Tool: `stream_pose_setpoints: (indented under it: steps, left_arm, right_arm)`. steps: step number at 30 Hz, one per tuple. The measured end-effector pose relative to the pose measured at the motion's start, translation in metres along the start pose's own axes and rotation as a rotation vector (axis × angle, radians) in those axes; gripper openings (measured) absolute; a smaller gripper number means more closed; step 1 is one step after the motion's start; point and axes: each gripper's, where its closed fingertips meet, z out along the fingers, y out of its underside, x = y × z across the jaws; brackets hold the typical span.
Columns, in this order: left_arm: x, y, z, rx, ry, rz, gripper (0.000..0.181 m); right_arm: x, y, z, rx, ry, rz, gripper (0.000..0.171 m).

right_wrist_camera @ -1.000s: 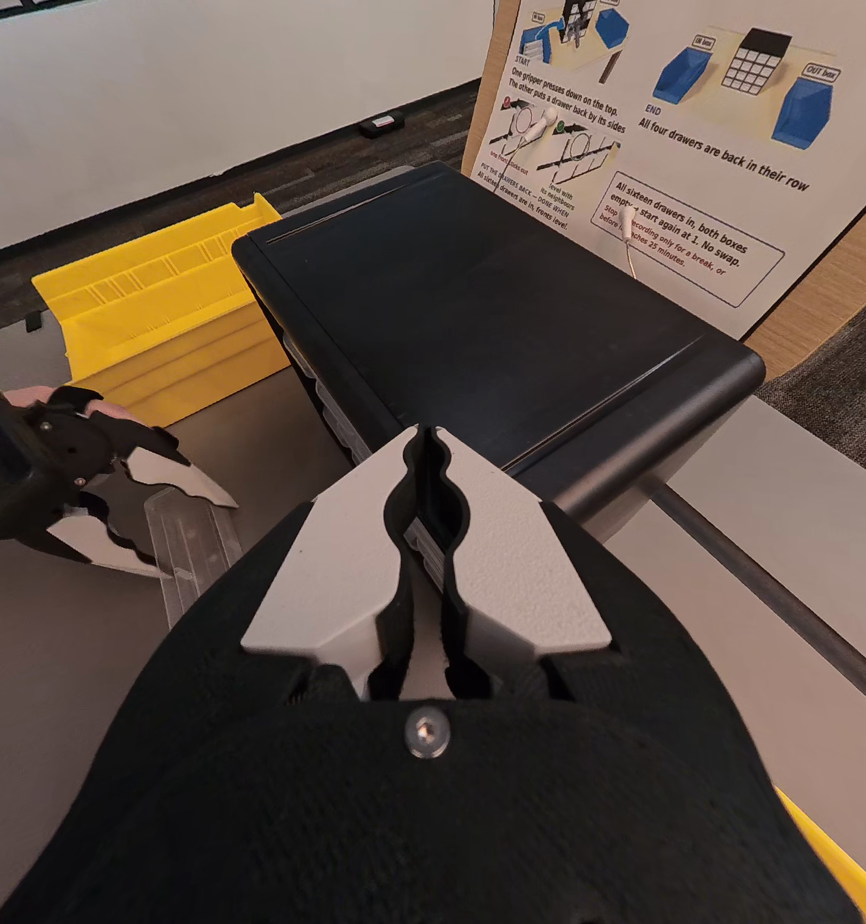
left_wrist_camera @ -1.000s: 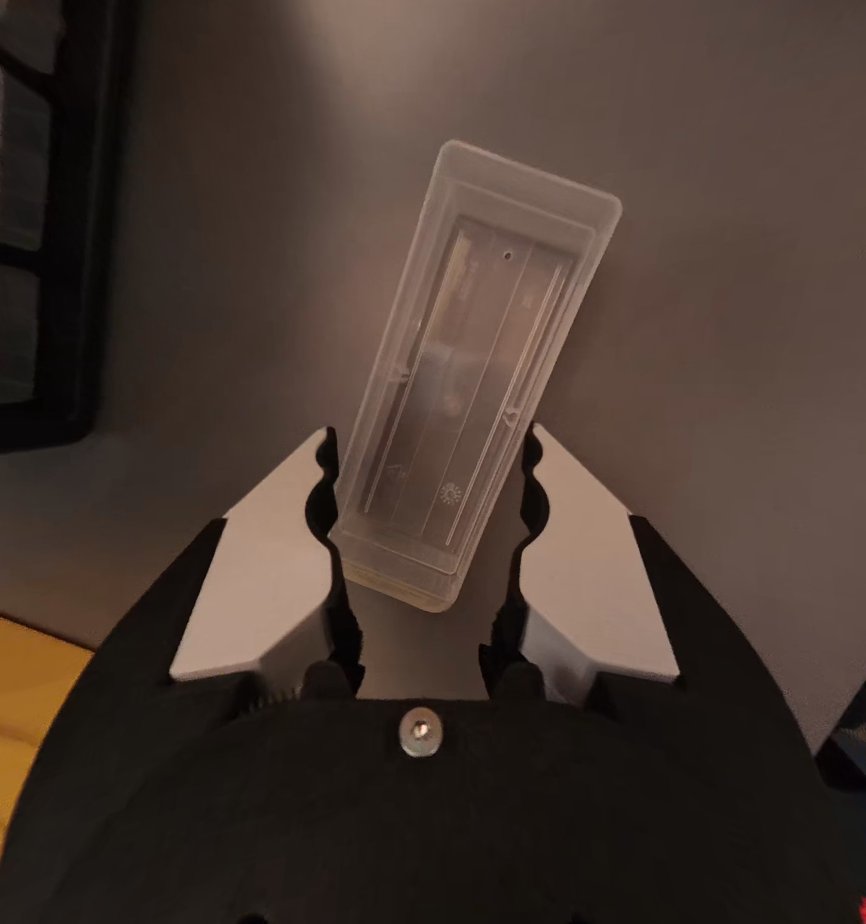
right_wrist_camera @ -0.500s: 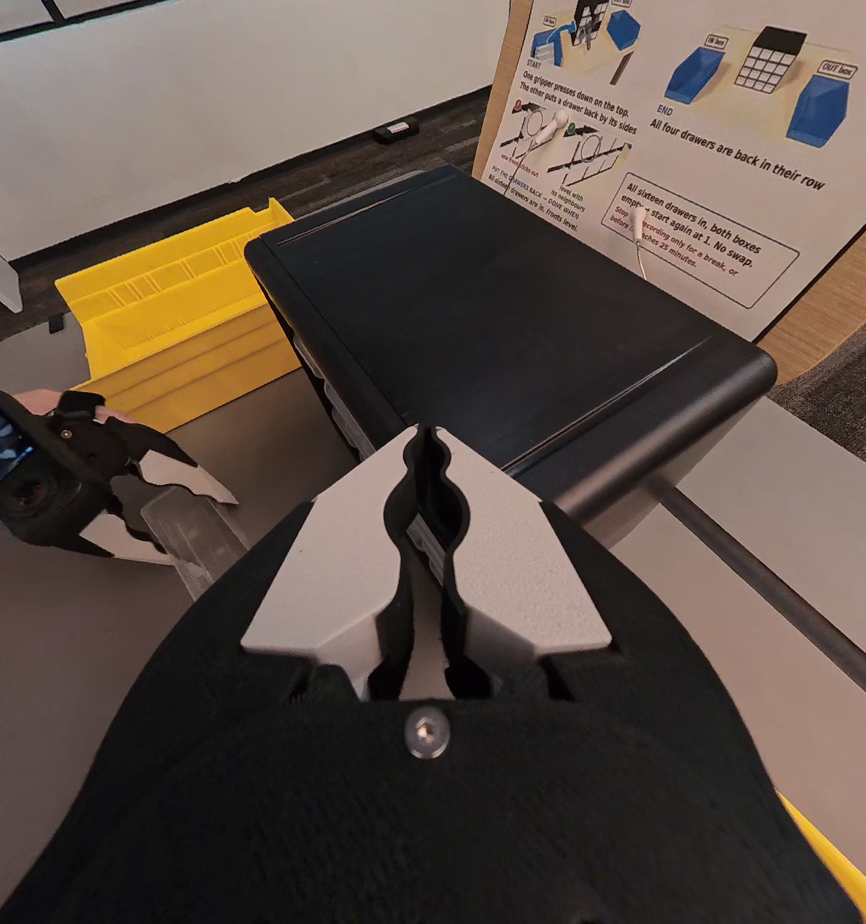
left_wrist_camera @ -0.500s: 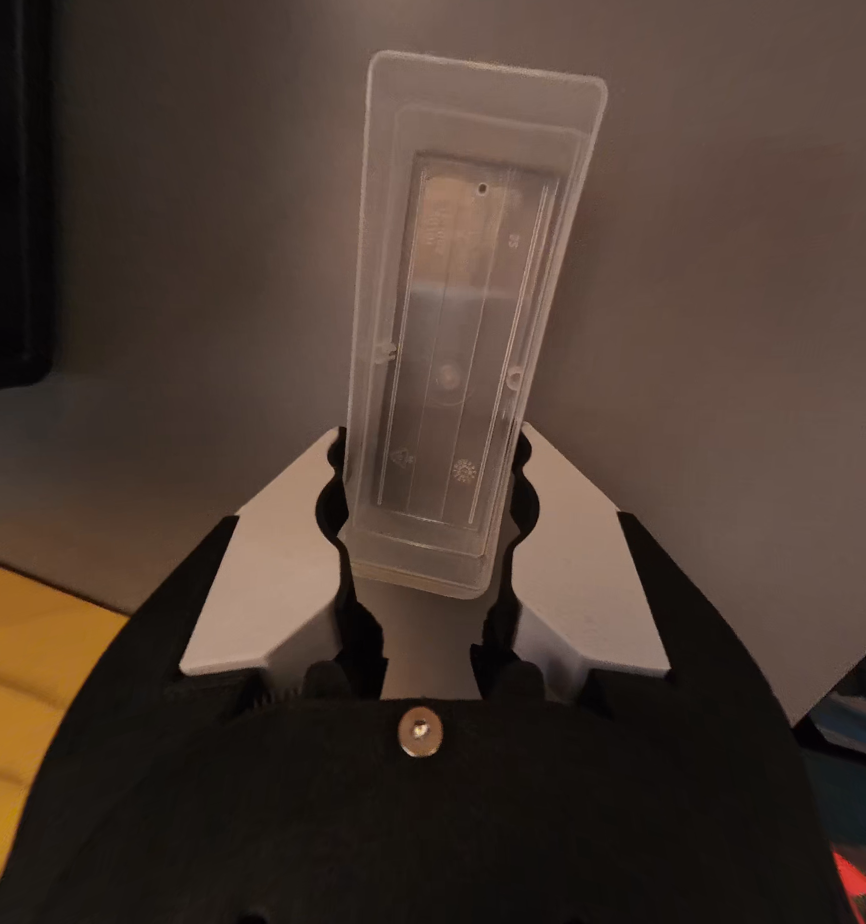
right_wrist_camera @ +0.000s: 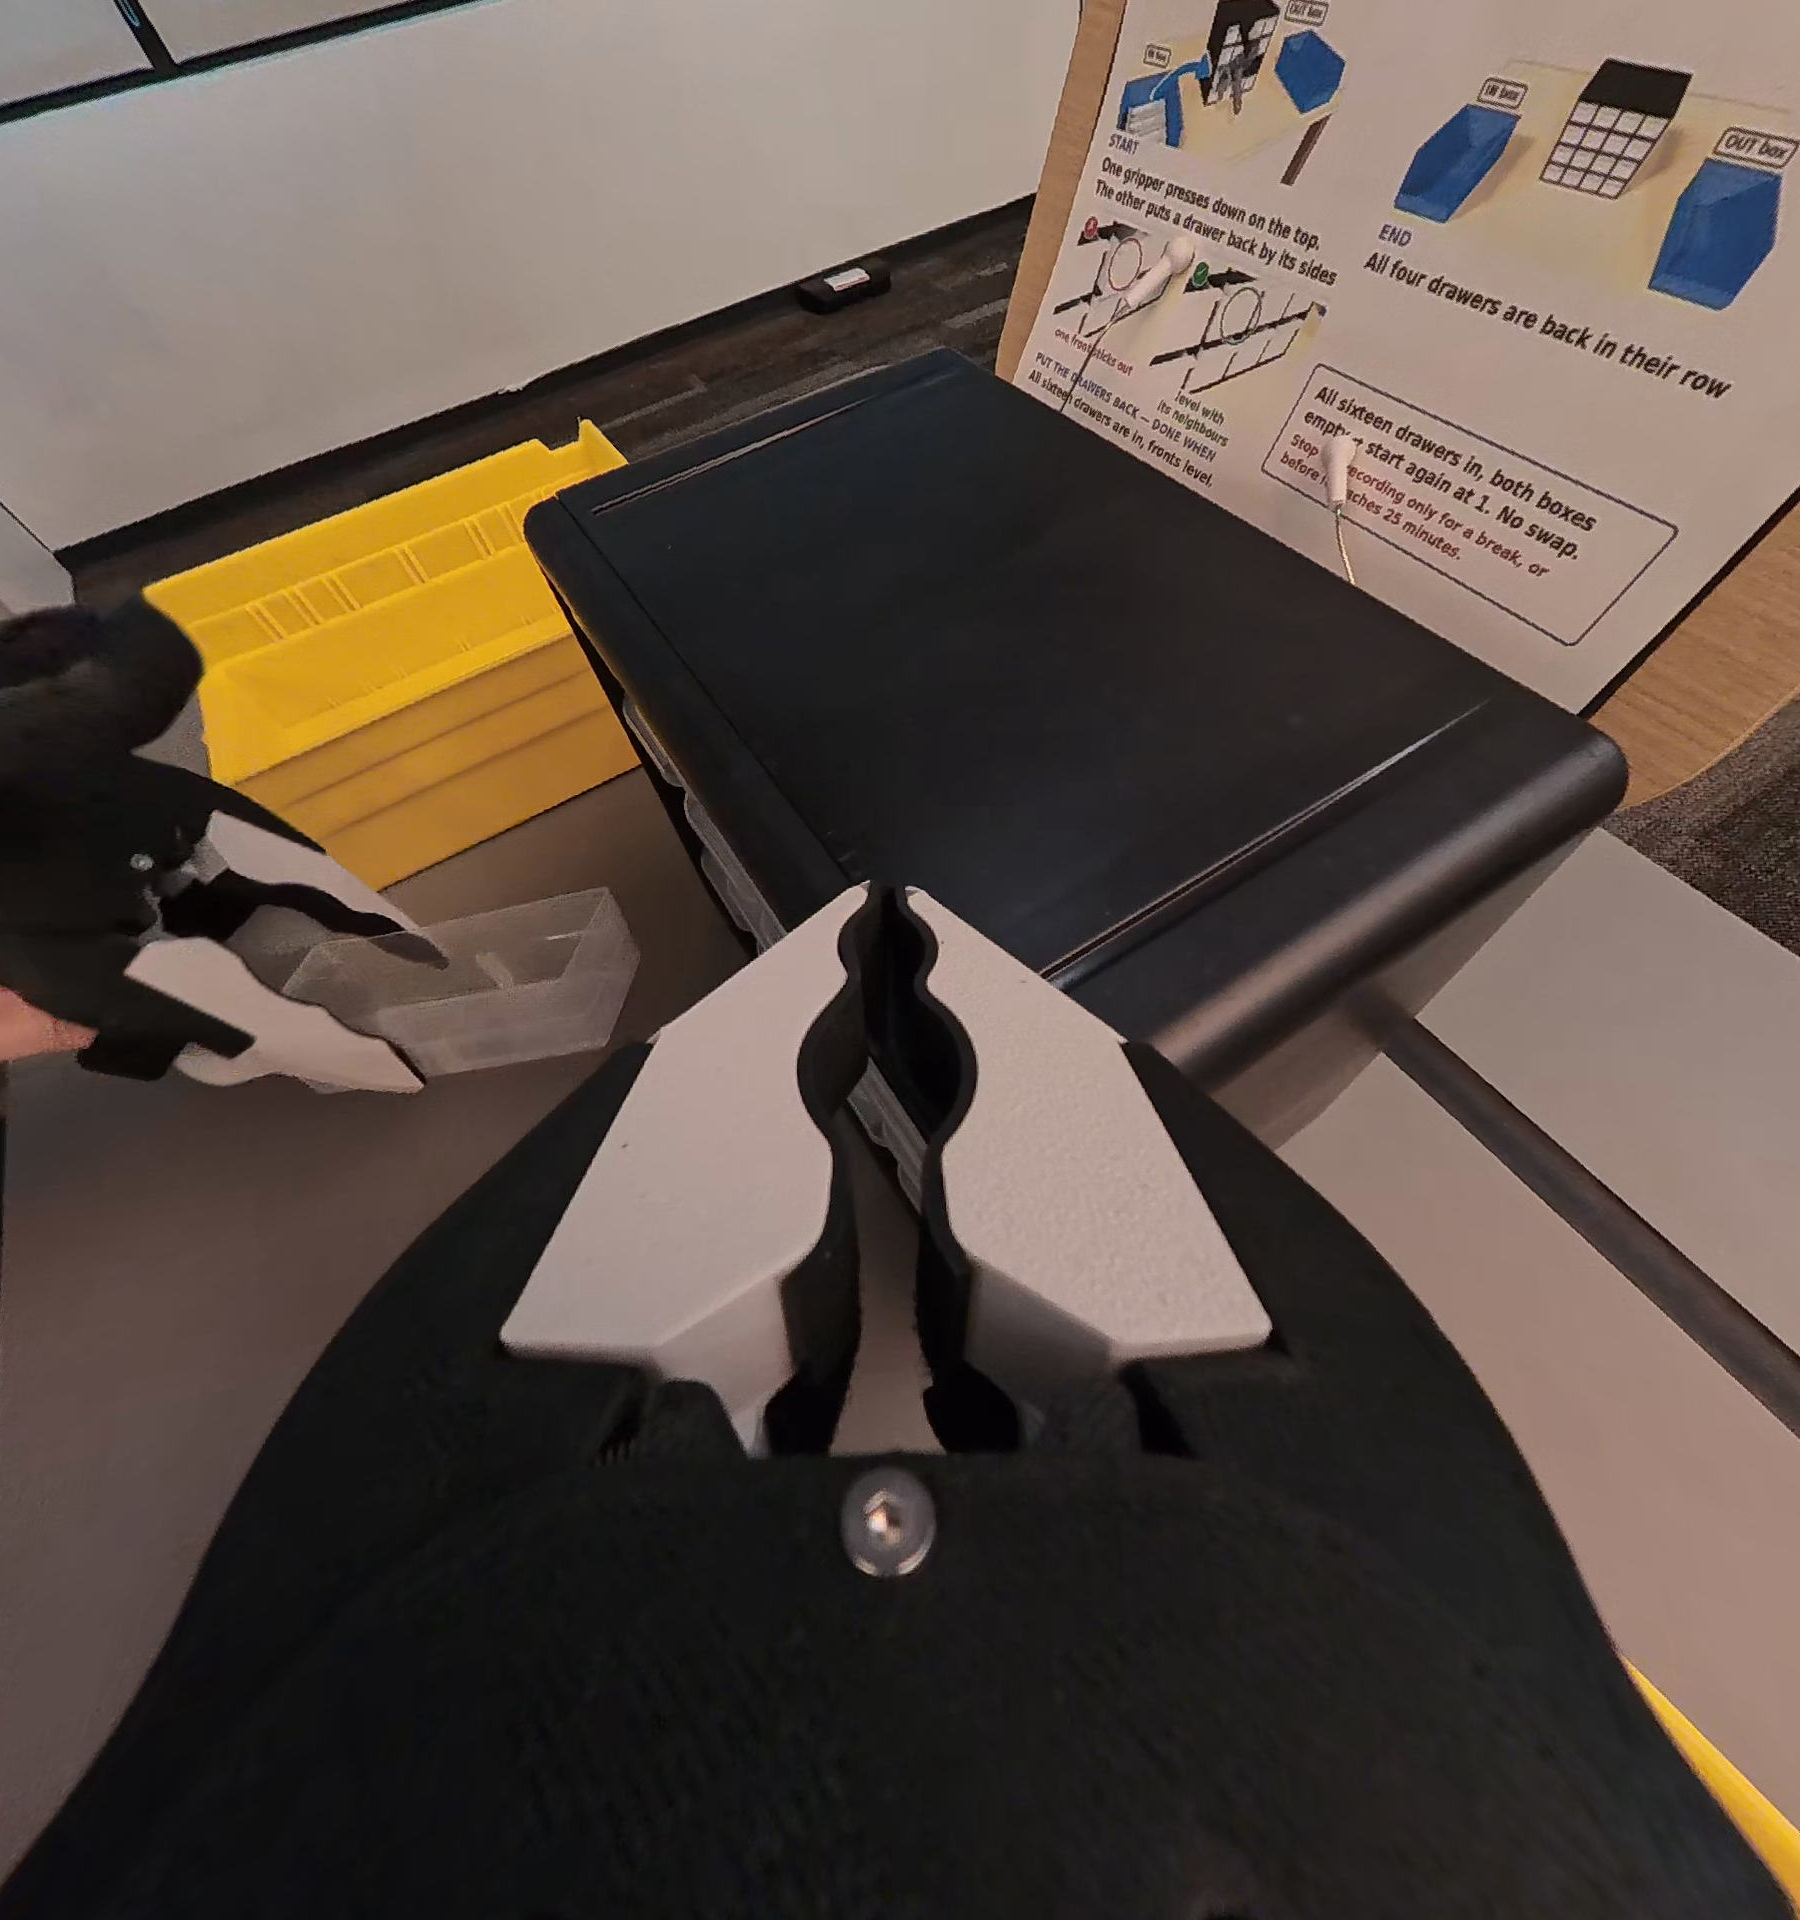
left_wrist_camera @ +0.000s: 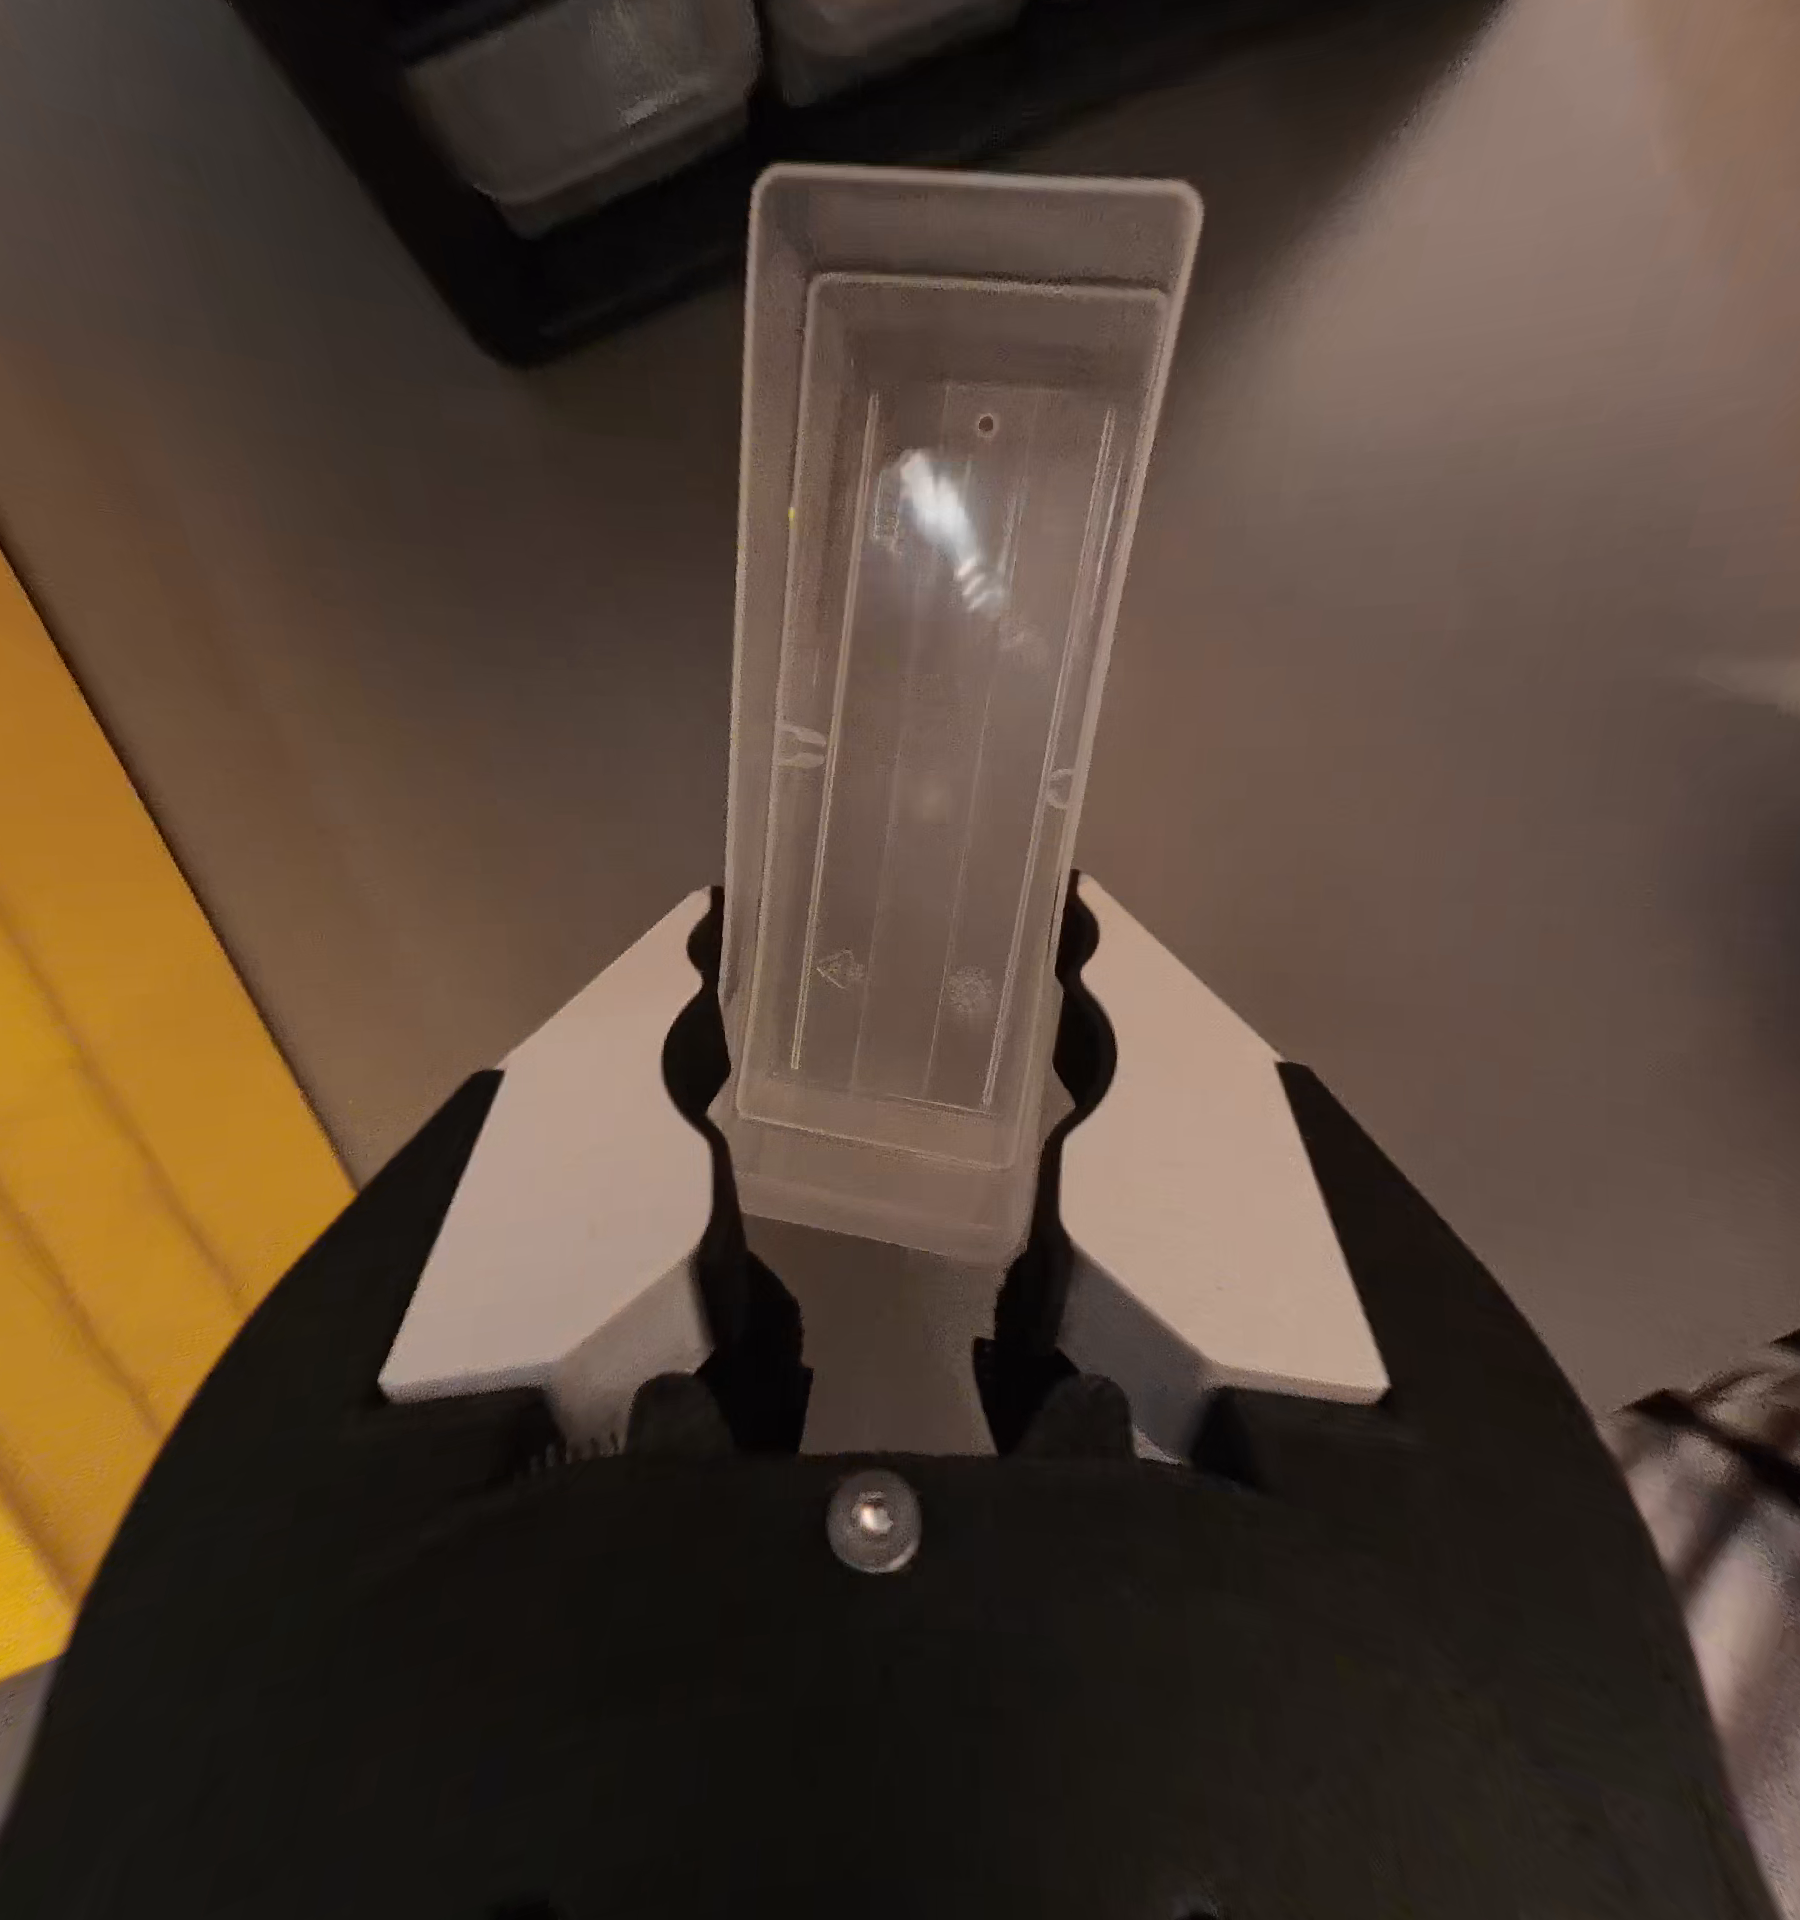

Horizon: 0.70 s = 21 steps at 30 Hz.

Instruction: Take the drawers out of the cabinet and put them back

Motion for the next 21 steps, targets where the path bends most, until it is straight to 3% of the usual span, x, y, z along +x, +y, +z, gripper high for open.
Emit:
stream_pose_setpoints:
  steps: [1,8,21]
  left_arm:
    - [-0.003,-0.003,-0.001,-0.011,-0.007,-0.036,0.062]
    - [-0.033,-0.009,-0.005,-0.188,-0.187,-0.142,0.062]
    - [-0.023,-0.051,-0.012,-0.317,-0.28,-0.19,0.061]
  right_arm:
    - [0.0,0.0,0.0,0.002,-0.004,0.001,0.0]
    - [-0.002,0.0,-0.001,0.009,-0.026,-0.002,0.0]
    - [-0.007,0.001,-0.002,0.028,-0.107,0.005,0.0]
